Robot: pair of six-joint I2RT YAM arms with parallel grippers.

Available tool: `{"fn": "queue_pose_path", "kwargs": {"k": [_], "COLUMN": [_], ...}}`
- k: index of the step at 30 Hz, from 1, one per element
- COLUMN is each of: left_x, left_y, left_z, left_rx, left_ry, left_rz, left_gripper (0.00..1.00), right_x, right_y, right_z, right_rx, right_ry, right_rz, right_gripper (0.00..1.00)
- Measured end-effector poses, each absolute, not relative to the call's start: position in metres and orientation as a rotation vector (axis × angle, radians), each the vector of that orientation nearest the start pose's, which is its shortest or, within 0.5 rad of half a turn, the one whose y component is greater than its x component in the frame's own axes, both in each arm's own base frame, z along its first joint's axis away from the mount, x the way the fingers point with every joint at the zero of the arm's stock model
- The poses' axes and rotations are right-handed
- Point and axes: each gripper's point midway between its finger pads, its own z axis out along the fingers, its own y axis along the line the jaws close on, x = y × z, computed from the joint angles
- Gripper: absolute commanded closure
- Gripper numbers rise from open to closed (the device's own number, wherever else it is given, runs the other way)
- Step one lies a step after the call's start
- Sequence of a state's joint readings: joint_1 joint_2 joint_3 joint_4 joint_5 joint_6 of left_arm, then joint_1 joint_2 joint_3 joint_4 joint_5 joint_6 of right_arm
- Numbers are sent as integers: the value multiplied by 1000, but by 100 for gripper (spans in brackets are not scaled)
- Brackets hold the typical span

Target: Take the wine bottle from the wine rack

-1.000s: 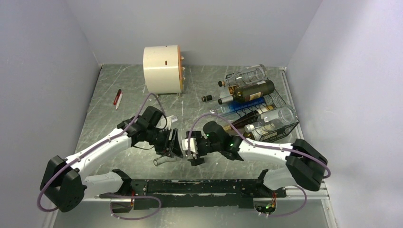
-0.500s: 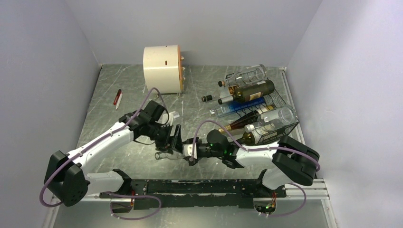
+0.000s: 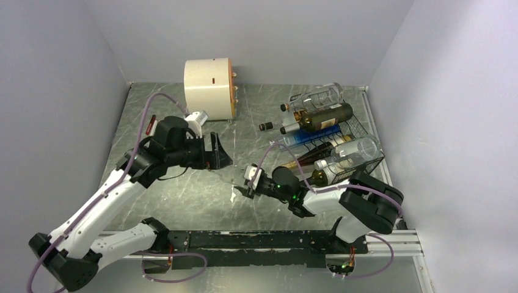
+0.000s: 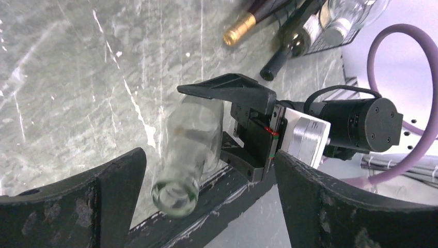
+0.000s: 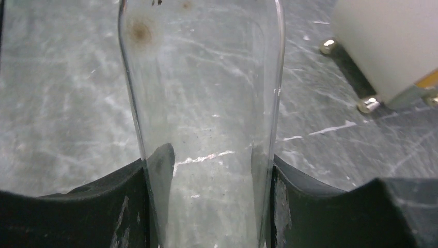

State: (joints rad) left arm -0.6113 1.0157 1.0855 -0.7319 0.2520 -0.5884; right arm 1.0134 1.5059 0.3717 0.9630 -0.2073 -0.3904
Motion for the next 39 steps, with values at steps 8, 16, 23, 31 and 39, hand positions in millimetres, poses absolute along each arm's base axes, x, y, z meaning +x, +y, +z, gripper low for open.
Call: {"fn": "queue_pose_path", "kwargs": {"k": [8, 16, 23, 31, 39], "left_x": [206, 238, 257, 259, 265], "left_y": [-218, -221, -217, -218, -208], "left_z": [243, 232, 254, 256, 257], "left_rx": [79, 51, 37, 24, -14], "left_ry": [2250, 2250, 2154, 2129, 2126], "left_rz": [-939, -822, -765, -734, -627], "left_gripper": [17, 24, 42, 92, 93], "right_x": [226, 232, 231, 230, 231], "right_y": [360, 371, 372, 374, 385], "right_z": [138, 154, 151, 147, 147], "right_rx": [-1023, -947, -928, -901, -873], "right_ry": [1330, 1353, 1378, 1416, 1441], "right_rz": [643, 700, 722, 762, 805], "right_gripper": [100, 100, 100, 94, 0]}}
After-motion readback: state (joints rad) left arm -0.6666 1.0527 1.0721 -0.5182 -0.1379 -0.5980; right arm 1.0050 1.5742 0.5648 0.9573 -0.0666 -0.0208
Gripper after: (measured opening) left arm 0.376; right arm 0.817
